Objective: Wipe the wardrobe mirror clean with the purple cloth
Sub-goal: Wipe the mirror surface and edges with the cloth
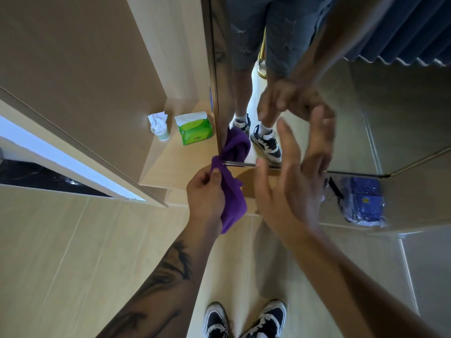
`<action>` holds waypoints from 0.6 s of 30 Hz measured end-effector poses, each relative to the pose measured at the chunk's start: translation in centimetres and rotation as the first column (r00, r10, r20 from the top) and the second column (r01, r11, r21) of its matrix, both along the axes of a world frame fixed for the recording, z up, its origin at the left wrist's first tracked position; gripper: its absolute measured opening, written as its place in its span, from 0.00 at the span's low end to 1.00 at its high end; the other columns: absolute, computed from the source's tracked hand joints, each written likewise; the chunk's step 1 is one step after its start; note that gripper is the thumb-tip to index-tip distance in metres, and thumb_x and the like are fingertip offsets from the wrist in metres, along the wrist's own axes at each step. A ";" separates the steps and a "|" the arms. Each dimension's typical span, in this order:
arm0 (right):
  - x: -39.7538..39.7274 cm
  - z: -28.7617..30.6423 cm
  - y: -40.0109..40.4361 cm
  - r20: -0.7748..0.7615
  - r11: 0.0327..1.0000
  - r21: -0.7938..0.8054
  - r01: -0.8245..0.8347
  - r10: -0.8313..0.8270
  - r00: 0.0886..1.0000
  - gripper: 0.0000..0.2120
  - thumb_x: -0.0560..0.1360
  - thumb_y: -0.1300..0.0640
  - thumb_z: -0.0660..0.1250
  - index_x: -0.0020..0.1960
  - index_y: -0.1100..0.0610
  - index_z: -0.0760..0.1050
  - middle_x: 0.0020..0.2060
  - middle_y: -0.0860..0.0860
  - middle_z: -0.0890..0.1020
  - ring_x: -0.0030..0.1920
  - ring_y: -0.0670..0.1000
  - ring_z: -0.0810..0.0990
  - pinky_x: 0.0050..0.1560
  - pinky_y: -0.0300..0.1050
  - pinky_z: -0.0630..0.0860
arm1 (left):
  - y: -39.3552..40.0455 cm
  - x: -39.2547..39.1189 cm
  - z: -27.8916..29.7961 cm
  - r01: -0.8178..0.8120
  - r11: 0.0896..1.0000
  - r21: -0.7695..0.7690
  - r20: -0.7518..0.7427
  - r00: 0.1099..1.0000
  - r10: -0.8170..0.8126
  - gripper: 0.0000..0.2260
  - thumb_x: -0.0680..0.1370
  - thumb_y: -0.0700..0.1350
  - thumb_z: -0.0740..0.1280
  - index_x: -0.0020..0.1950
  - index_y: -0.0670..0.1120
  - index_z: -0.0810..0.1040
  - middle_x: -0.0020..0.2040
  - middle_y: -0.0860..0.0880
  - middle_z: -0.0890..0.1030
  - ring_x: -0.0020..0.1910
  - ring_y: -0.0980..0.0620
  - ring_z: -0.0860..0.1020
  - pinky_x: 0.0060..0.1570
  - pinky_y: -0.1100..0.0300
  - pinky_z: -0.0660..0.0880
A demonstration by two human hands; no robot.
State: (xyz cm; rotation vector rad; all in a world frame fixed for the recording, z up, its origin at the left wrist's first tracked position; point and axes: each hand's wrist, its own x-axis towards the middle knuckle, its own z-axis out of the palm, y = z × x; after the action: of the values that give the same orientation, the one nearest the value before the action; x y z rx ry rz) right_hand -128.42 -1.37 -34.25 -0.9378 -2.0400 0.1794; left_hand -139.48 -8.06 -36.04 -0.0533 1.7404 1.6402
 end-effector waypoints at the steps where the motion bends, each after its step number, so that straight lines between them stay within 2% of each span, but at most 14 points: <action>1: 0.4 -0.7 -1.1 -0.012 0.995 -0.077 -0.067 0.066 0.998 0.27 0.81 0.56 0.68 0.77 0.58 0.66 0.79 0.61 0.59 0.79 0.64 0.61 0.77 0.56 0.64 | -0.4 0.2 0.2 0.008 1.000 0.006 0.014 1.000 -0.008 0.09 0.85 0.37 0.61 0.55 0.35 0.80 0.38 0.40 0.84 0.35 0.47 0.84 0.42 0.51 0.83; 3: 1.3 -2.2 -3.2 -0.019 0.952 -0.248 -0.177 0.178 0.984 0.28 0.80 0.54 0.69 0.78 0.53 0.64 0.78 0.57 0.64 0.74 0.58 0.70 0.68 0.53 0.75 | -0.9 0.5 0.2 0.033 0.999 0.026 0.048 0.998 -0.034 0.09 0.84 0.36 0.62 0.54 0.33 0.80 0.43 0.33 0.83 0.38 0.44 0.83 0.44 0.49 0.82; 4: 1.8 -2.8 -4.0 0.003 0.918 -0.341 -0.203 0.216 0.976 0.29 0.80 0.52 0.69 0.78 0.50 0.62 0.78 0.54 0.64 0.73 0.55 0.72 0.63 0.52 0.79 | -1.2 0.6 0.3 0.055 0.998 0.034 0.062 0.996 -0.057 0.09 0.84 0.36 0.63 0.53 0.33 0.81 0.42 0.33 0.83 0.38 0.44 0.83 0.42 0.51 0.82; 6: 2.3 -3.7 -5.2 0.061 0.805 -0.554 -0.212 0.294 0.954 0.35 0.78 0.49 0.71 0.79 0.42 0.57 0.80 0.46 0.57 0.75 0.48 0.68 0.62 0.45 0.79 | -1.7 1.1 0.8 0.148 0.988 0.037 0.085 0.985 -0.150 0.08 0.83 0.36 0.65 0.53 0.38 0.84 0.40 0.39 0.85 0.35 0.48 0.83 0.34 0.59 0.80; 8: 2.5 -4.1 -5.6 -0.015 0.611 -0.752 -0.249 0.361 0.932 0.45 0.74 0.50 0.76 0.80 0.34 0.51 0.80 0.38 0.52 0.75 0.34 0.60 0.64 0.32 0.73 | -2.4 1.5 1.1 0.292 0.956 0.029 0.072 0.953 -0.294 0.07 0.82 0.38 0.67 0.54 0.42 0.86 0.44 0.41 0.87 0.37 0.50 0.84 0.28 0.62 0.77; 9: 2.5 -4.3 -5.6 -0.102 0.503 -0.815 -0.288 0.365 0.926 0.48 0.74 0.53 0.77 0.80 0.31 0.49 0.79 0.38 0.55 0.73 0.31 0.61 0.63 0.28 0.71 | -2.8 1.5 1.2 0.343 0.939 0.026 0.054 0.937 -0.344 0.07 0.82 0.38 0.68 0.55 0.42 0.86 0.45 0.41 0.87 0.38 0.50 0.84 0.27 0.63 0.76; 11: 2.3 -4.5 -5.5 -0.210 0.372 -0.864 -0.339 0.345 0.915 0.48 0.76 0.56 0.76 0.78 0.27 0.48 0.75 0.41 0.67 0.71 0.37 0.70 0.63 0.34 0.77 | -3.5 1.3 1.3 0.368 0.930 0.026 0.043 0.929 -0.369 0.07 0.82 0.37 0.68 0.56 0.40 0.85 0.44 0.39 0.86 0.38 0.49 0.84 0.27 0.64 0.75; 13: 2.2 -4.5 -5.6 -0.227 0.341 -0.880 -0.331 0.309 0.924 0.45 0.77 0.58 0.74 0.77 0.26 0.51 0.70 0.39 0.74 0.66 0.41 0.76 0.62 0.42 0.80 | -3.8 1.0 1.3 0.386 0.922 0.011 0.012 0.922 -0.386 0.06 0.81 0.38 0.68 0.55 0.40 0.84 0.46 0.37 0.86 0.40 0.47 0.84 0.30 0.60 0.77; 16: 1.6 -4.6 -5.8 -0.277 0.338 -0.878 -0.339 0.219 0.936 0.41 0.78 0.65 0.69 0.79 0.32 0.58 0.63 0.31 0.77 0.63 0.37 0.78 0.60 0.37 0.79 | -3.5 0.7 1.0 0.446 0.890 -0.095 -0.205 0.866 -0.456 0.04 0.81 0.40 0.70 0.53 0.45 0.84 0.46 0.44 0.87 0.43 0.52 0.84 0.42 0.59 0.79; 18: 1.1 -4.9 -5.4 -0.324 0.364 -0.871 -0.330 0.080 0.943 0.35 0.78 0.67 0.68 0.77 0.38 0.66 0.61 0.32 0.79 0.62 0.37 0.78 0.61 0.35 0.77 | -3.0 0.5 0.6 0.432 0.880 -0.196 -0.380 0.794 -0.475 0.05 0.80 0.44 0.72 0.56 0.50 0.84 0.49 0.51 0.86 0.49 0.55 0.84 0.50 0.58 0.80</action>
State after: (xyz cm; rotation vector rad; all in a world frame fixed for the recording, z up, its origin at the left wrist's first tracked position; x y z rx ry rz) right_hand -127.34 -6.72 -39.11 -1.1923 -1.7275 1.6652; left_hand -139.03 -11.03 -35.41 0.6745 1.9522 1.2583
